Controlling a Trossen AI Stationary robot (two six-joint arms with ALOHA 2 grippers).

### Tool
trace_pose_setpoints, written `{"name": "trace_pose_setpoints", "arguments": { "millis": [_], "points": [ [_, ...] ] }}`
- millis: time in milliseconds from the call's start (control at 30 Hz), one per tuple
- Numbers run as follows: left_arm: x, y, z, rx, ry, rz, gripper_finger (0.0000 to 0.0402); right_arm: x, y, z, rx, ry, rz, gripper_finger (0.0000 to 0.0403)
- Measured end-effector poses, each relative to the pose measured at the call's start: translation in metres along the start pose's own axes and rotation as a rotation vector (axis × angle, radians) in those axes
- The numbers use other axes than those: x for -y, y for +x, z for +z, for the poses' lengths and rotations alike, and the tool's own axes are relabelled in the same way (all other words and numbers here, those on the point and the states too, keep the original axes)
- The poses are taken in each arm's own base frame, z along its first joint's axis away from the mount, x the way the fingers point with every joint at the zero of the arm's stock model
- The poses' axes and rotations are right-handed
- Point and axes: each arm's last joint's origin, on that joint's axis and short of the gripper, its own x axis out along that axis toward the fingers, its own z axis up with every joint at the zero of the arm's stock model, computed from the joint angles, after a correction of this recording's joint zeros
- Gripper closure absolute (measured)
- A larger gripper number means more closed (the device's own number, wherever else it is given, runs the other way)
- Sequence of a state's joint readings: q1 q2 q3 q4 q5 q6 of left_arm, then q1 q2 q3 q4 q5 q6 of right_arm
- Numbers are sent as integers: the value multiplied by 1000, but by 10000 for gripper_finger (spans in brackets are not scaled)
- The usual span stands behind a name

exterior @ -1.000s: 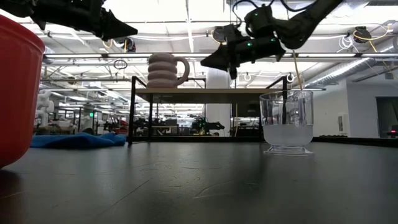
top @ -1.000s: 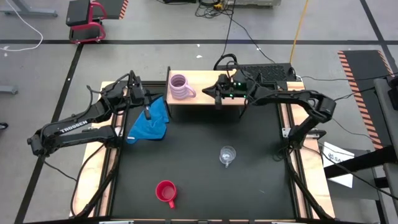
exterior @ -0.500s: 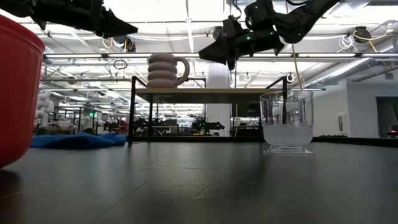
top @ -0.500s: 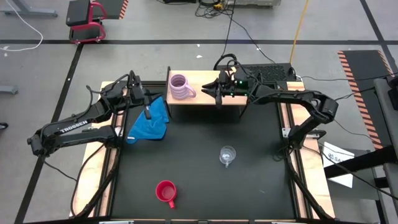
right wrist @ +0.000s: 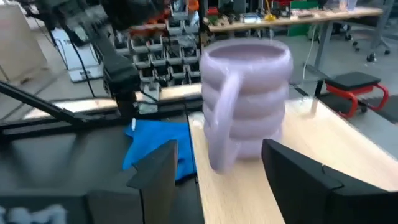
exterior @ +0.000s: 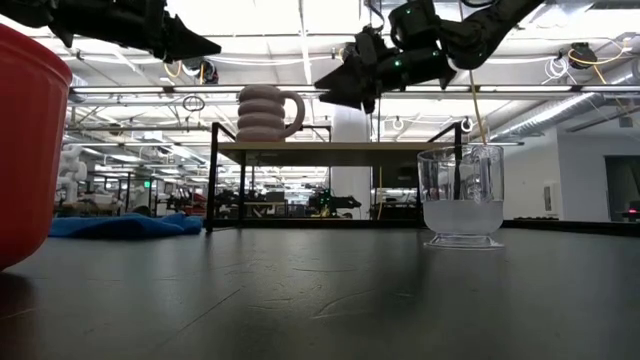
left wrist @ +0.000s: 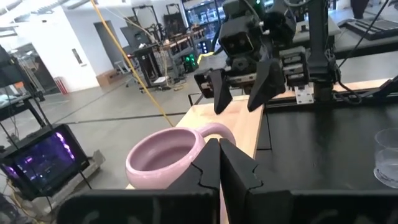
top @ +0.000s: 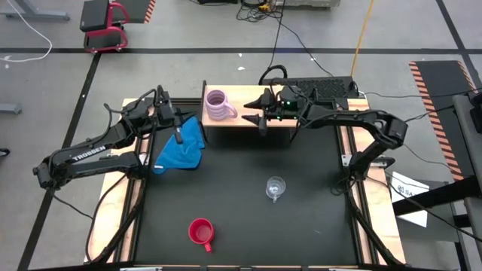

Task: Stack small to large cups/mugs on shelf
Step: Put the purple mug on the shelf

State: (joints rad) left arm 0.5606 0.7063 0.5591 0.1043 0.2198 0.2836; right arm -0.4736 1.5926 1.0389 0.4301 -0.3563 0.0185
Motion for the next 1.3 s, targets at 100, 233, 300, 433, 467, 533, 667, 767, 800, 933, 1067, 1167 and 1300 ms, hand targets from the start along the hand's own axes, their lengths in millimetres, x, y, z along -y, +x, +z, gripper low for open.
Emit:
{"name": "trace_pose_setpoints", "arguments": {
  "millis": [100,233,300,433,467,533,667,767,800,933,1067,1167,1300],
  "points": [
    [0,0,0,-5,-6,-1,390,4,3,-5,-16,-2,-59,177],
    [0,0,0,-3,-5,-1,375,12,-1,-3,-4,-13,-99,193],
    [0,0,0,-2,-5,-1,371,16,-2,-3,0,-15,-110,202],
    [0,0,0,-4,-5,-1,371,20,-4,-1,19,-22,-109,215],
    [0,0,0,-4,-2,-1,371,20,-5,-1,11,-28,-87,217],
    [0,0,-1,-6,3,-1,370,20,-5,-3,-5,-20,-66,219],
    [0,0,-1,-6,3,-1,371,12,-2,-3,-7,-37,-8,217],
    [0,0,-1,-6,4,0,371,5,1,-7,-37,-106,32,211],
    [0,0,-1,-6,6,0,371,2,2,-7,-40,-135,35,208],
    [0,0,-1,-13,14,-2,371,-7,5,-7,-36,-208,29,191],
    [1,0,-2,-22,14,-4,371,-9,7,-5,-28,-243,-57,173],
    [1,0,-3,-29,13,-6,371,-6,6,-3,-10,-205,-72,164],
    [1,0,-3,-33,12,-7,371,-4,5,-3,-6,-180,-80,163]
  ]
}}
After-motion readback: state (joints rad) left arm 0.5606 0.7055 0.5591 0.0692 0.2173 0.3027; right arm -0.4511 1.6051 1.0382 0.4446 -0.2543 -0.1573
